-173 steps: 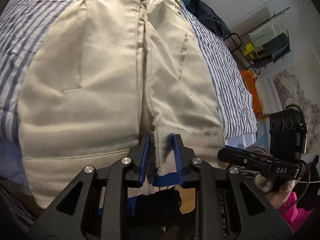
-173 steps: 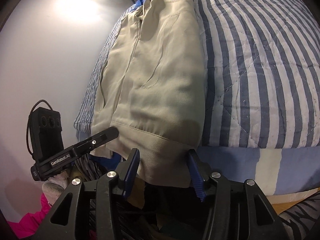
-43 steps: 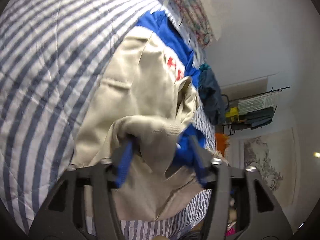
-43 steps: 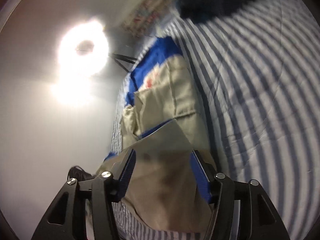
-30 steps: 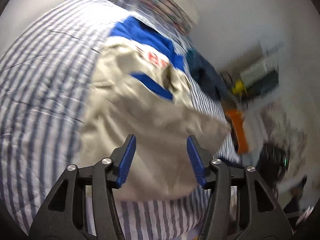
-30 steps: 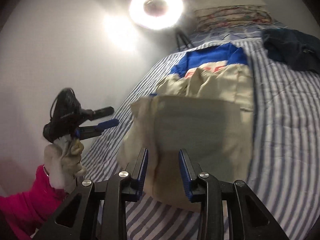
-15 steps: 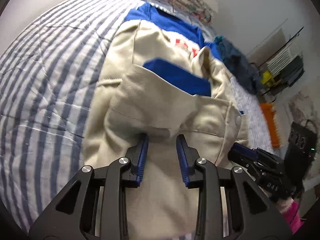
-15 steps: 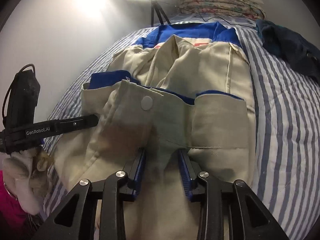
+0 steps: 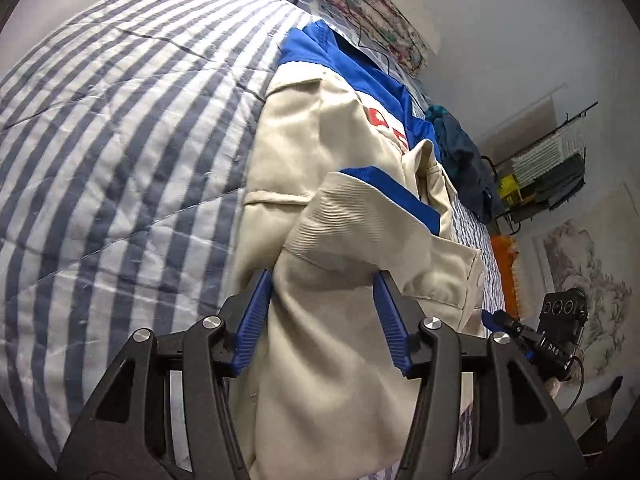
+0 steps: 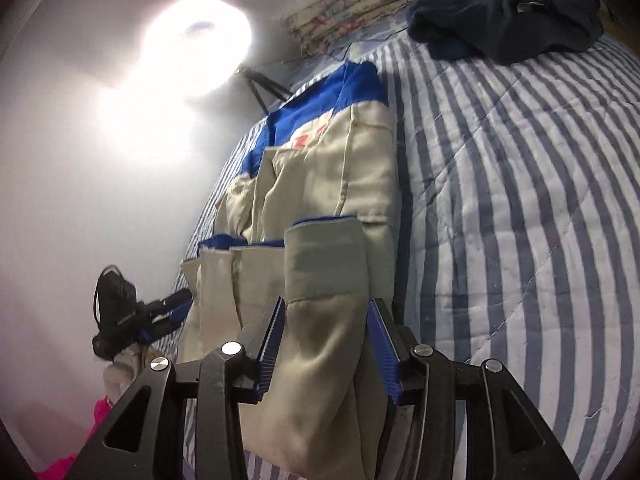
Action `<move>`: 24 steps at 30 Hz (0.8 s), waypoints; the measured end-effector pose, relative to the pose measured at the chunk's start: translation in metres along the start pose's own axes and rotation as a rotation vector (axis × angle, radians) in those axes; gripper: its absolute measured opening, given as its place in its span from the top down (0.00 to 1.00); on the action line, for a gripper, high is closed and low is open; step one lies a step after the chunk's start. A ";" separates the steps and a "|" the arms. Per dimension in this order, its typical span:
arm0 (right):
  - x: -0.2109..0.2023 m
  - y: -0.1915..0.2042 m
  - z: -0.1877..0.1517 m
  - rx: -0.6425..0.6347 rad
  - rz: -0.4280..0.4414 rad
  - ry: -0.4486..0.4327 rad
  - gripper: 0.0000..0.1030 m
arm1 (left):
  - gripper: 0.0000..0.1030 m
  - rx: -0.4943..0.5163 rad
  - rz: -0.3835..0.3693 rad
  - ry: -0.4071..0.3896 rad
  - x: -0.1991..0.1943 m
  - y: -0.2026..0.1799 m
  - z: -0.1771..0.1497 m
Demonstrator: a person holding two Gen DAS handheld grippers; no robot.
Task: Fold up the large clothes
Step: 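Open both tools and release the folded hem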
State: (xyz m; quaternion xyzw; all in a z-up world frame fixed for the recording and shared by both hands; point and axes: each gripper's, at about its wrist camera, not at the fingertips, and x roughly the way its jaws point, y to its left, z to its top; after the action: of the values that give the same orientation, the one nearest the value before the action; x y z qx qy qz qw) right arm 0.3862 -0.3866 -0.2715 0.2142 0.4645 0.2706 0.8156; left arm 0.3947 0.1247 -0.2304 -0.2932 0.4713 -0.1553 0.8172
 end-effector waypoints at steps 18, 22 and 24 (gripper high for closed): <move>0.000 0.039 -0.005 -0.178 -0.143 -0.045 0.91 | 0.90 0.027 0.144 -0.074 -0.015 -0.012 -0.009; 0.027 0.017 -0.008 -0.111 -0.252 0.011 0.82 | 0.61 0.042 0.233 -0.088 -0.002 -0.008 -0.010; 0.018 0.020 -0.005 -0.123 -0.288 -0.003 0.75 | 0.61 0.036 0.240 -0.117 -0.018 -0.010 -0.005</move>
State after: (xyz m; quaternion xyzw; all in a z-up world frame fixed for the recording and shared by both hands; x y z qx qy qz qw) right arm 0.3847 -0.3593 -0.2734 0.0953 0.4715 0.1785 0.8583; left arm 0.3814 0.1248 -0.2138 -0.2285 0.4516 -0.0474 0.8611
